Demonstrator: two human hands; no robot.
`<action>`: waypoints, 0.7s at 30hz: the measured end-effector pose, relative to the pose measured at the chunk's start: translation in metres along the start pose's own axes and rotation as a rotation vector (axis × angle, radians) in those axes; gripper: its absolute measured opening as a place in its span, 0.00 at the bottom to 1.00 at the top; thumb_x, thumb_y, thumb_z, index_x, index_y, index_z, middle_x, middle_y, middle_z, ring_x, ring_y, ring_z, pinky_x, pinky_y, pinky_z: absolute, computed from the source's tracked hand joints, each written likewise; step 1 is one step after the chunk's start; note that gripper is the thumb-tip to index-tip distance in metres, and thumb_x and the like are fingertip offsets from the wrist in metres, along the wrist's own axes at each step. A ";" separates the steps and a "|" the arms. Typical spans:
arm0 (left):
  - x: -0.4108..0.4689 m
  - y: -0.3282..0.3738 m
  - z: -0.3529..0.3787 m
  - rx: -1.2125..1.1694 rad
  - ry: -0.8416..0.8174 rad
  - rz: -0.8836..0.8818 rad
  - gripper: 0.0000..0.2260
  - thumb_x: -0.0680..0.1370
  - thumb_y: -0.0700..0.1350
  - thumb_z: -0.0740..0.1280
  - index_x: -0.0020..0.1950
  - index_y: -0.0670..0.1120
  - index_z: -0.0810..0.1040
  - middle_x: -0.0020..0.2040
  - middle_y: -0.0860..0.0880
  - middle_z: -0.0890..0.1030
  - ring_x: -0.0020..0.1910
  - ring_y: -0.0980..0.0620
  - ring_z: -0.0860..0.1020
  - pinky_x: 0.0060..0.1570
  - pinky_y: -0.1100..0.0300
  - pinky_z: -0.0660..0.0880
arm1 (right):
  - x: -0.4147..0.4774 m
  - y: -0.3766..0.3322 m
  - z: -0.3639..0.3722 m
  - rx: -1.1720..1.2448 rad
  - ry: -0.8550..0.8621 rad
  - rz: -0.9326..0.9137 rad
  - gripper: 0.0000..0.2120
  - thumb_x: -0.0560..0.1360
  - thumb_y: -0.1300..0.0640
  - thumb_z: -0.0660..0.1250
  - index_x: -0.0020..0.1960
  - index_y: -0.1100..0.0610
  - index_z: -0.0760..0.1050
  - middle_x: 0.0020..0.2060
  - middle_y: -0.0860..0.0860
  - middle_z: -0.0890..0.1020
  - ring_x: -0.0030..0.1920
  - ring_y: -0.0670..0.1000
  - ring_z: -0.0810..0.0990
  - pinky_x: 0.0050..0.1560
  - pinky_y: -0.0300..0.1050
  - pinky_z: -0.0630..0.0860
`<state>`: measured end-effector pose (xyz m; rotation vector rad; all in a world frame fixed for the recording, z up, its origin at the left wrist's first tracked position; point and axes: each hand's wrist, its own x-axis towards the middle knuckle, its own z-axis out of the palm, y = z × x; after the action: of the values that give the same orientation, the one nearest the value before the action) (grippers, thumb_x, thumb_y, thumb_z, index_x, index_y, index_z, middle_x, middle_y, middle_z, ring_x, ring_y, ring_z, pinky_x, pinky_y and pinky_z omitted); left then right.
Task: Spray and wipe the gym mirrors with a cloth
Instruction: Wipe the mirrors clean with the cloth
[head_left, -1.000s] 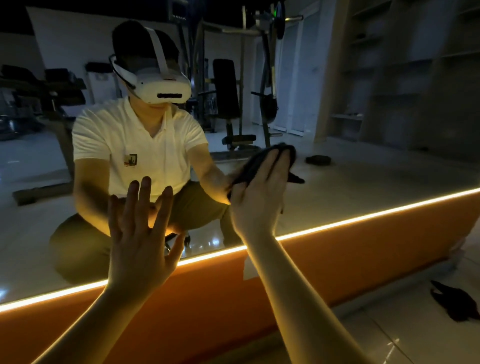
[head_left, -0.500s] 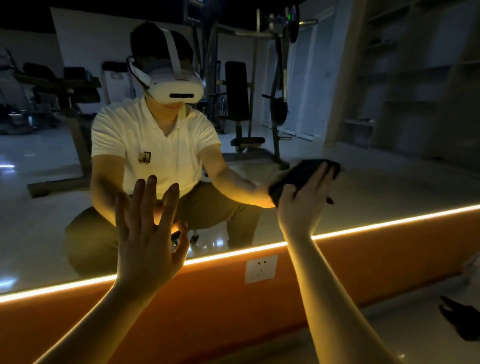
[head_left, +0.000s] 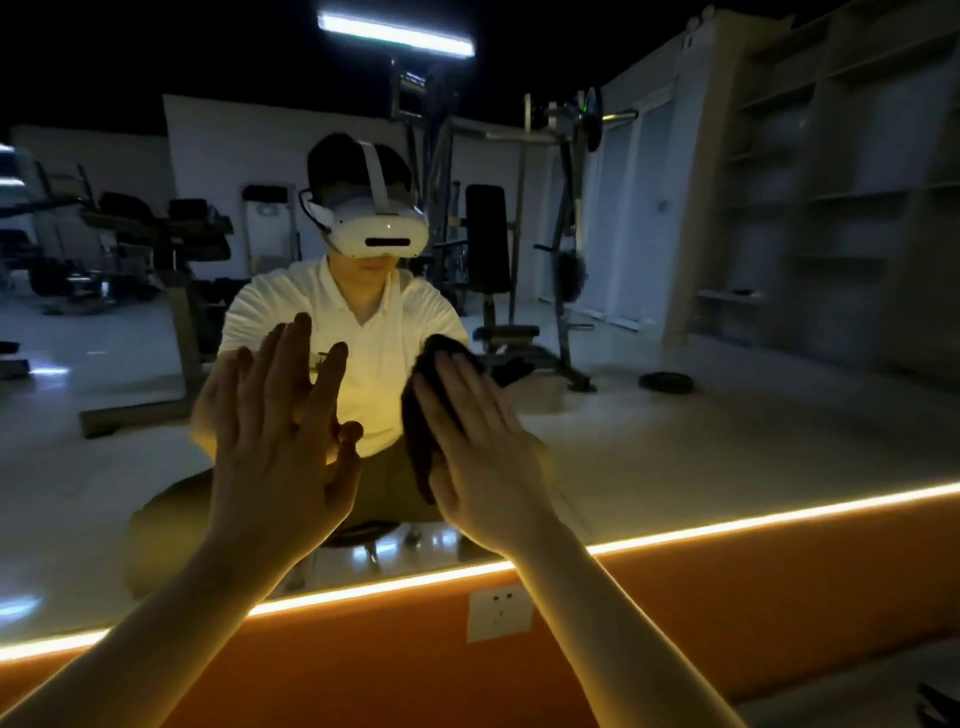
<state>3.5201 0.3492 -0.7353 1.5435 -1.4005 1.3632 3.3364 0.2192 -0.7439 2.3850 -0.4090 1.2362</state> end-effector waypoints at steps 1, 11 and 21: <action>0.009 0.000 0.001 0.010 0.001 0.006 0.33 0.79 0.51 0.69 0.81 0.39 0.66 0.83 0.34 0.55 0.83 0.34 0.54 0.80 0.33 0.51 | -0.003 0.013 -0.003 0.009 0.033 0.082 0.33 0.82 0.50 0.61 0.83 0.58 0.55 0.83 0.58 0.51 0.84 0.56 0.45 0.82 0.61 0.52; 0.047 0.013 0.014 0.081 -0.019 -0.002 0.36 0.81 0.57 0.66 0.83 0.38 0.62 0.84 0.34 0.55 0.84 0.34 0.53 0.78 0.30 0.55 | 0.050 0.097 -0.039 0.130 0.467 0.970 0.36 0.76 0.53 0.50 0.83 0.64 0.52 0.81 0.65 0.54 0.81 0.65 0.55 0.78 0.66 0.58; 0.074 0.000 0.002 0.083 0.015 0.028 0.30 0.82 0.49 0.64 0.81 0.37 0.64 0.82 0.34 0.60 0.82 0.35 0.58 0.76 0.31 0.58 | 0.089 0.026 -0.016 -0.109 0.169 -0.112 0.34 0.82 0.47 0.60 0.83 0.59 0.54 0.82 0.59 0.50 0.83 0.57 0.46 0.82 0.54 0.41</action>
<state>3.5129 0.3254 -0.6656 1.5691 -1.3768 1.4627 3.3635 0.1986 -0.6558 2.1612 -0.2786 1.3169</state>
